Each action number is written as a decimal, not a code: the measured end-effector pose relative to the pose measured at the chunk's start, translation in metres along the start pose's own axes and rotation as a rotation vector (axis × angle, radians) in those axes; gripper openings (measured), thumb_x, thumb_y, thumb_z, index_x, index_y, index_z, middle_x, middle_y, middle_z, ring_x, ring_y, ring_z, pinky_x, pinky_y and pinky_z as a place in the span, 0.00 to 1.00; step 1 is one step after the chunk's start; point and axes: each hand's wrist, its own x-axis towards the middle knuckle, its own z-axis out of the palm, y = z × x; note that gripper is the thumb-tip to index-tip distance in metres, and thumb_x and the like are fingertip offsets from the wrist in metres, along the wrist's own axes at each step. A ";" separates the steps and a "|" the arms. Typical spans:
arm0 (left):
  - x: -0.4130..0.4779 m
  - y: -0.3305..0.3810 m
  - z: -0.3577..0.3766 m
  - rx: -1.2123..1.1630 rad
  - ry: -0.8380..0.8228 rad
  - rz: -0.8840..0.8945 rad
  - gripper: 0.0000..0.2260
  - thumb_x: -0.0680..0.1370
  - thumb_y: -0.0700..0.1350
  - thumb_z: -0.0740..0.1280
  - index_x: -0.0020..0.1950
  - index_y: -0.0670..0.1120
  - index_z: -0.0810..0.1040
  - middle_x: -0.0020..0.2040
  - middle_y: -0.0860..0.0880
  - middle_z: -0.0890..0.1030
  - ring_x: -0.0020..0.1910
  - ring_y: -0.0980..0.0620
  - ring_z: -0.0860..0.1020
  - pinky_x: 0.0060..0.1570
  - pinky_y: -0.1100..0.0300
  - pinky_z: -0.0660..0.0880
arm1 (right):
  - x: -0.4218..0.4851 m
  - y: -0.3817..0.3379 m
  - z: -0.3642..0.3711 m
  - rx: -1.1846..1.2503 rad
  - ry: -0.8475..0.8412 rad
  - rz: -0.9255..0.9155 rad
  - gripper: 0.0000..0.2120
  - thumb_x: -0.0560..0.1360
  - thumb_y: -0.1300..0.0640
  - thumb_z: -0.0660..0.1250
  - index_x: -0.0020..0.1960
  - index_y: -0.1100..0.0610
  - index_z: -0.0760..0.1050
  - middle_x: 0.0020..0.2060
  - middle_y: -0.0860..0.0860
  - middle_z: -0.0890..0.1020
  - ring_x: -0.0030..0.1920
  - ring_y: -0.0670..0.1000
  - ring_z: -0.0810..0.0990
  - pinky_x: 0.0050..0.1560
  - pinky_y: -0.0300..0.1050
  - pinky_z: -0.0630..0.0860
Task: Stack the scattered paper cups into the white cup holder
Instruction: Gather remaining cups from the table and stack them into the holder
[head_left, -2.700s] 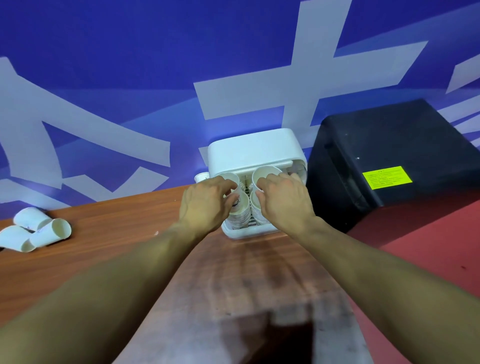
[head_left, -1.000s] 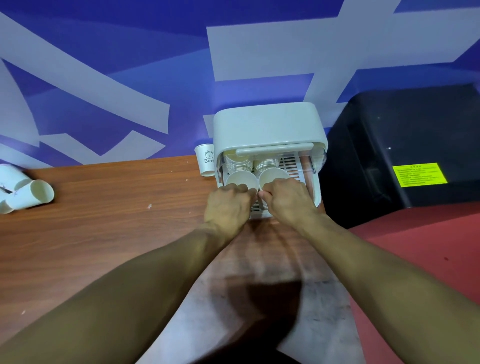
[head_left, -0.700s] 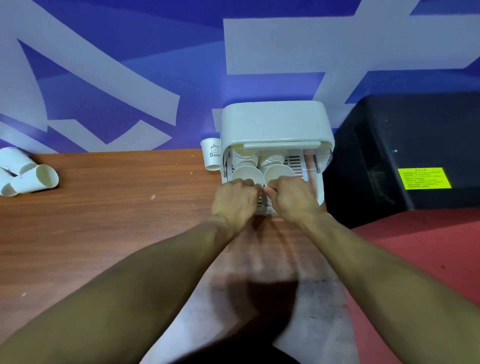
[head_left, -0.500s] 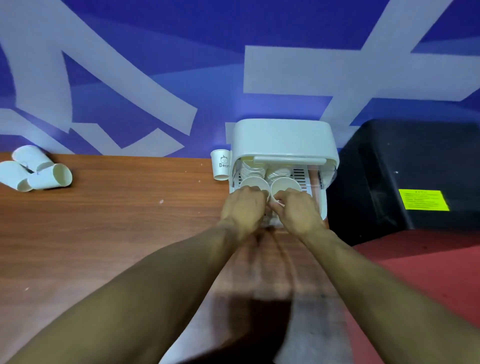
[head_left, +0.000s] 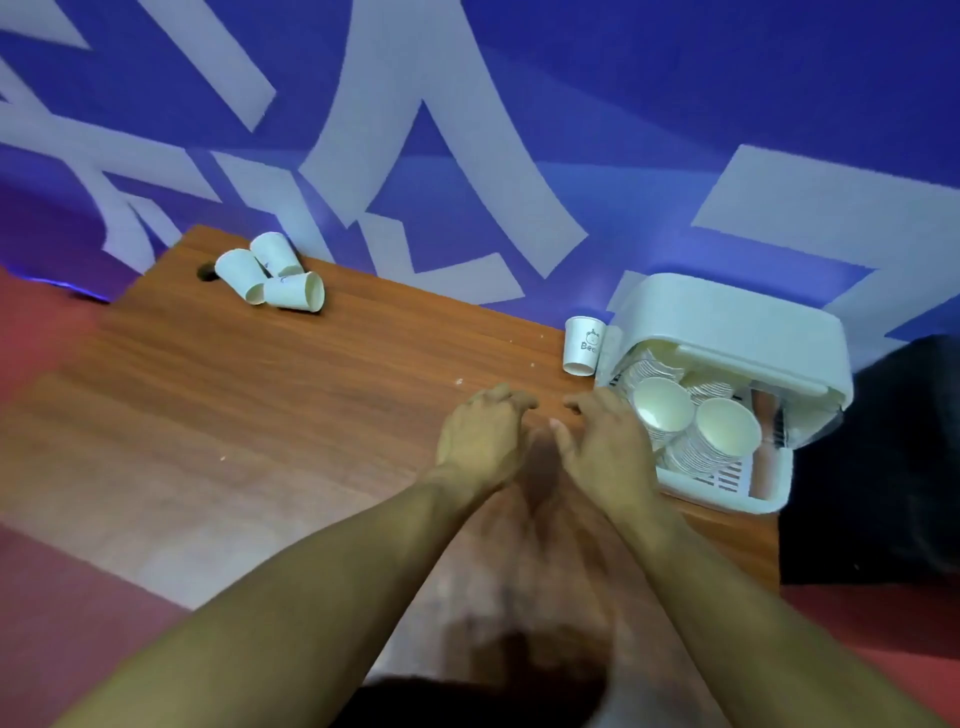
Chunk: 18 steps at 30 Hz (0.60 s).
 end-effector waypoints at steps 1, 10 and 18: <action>-0.006 -0.016 -0.007 0.005 0.014 -0.037 0.16 0.77 0.55 0.65 0.65 0.55 0.76 0.63 0.52 0.77 0.61 0.46 0.76 0.53 0.54 0.74 | 0.003 -0.012 0.007 0.007 -0.027 -0.022 0.12 0.72 0.54 0.72 0.53 0.57 0.80 0.46 0.54 0.79 0.48 0.58 0.78 0.50 0.49 0.75; -0.025 -0.146 -0.047 0.077 0.005 -0.245 0.17 0.78 0.54 0.65 0.66 0.55 0.74 0.62 0.52 0.75 0.59 0.45 0.76 0.48 0.56 0.73 | 0.053 -0.104 0.065 0.064 -0.210 -0.077 0.14 0.72 0.53 0.71 0.56 0.57 0.80 0.48 0.53 0.80 0.51 0.57 0.78 0.53 0.50 0.77; 0.039 -0.242 -0.065 0.112 -0.102 -0.227 0.16 0.79 0.48 0.63 0.67 0.55 0.74 0.65 0.51 0.73 0.55 0.40 0.78 0.47 0.50 0.77 | 0.106 -0.146 0.118 -0.022 -0.349 0.024 0.16 0.72 0.52 0.71 0.58 0.56 0.78 0.50 0.54 0.79 0.52 0.59 0.79 0.53 0.52 0.77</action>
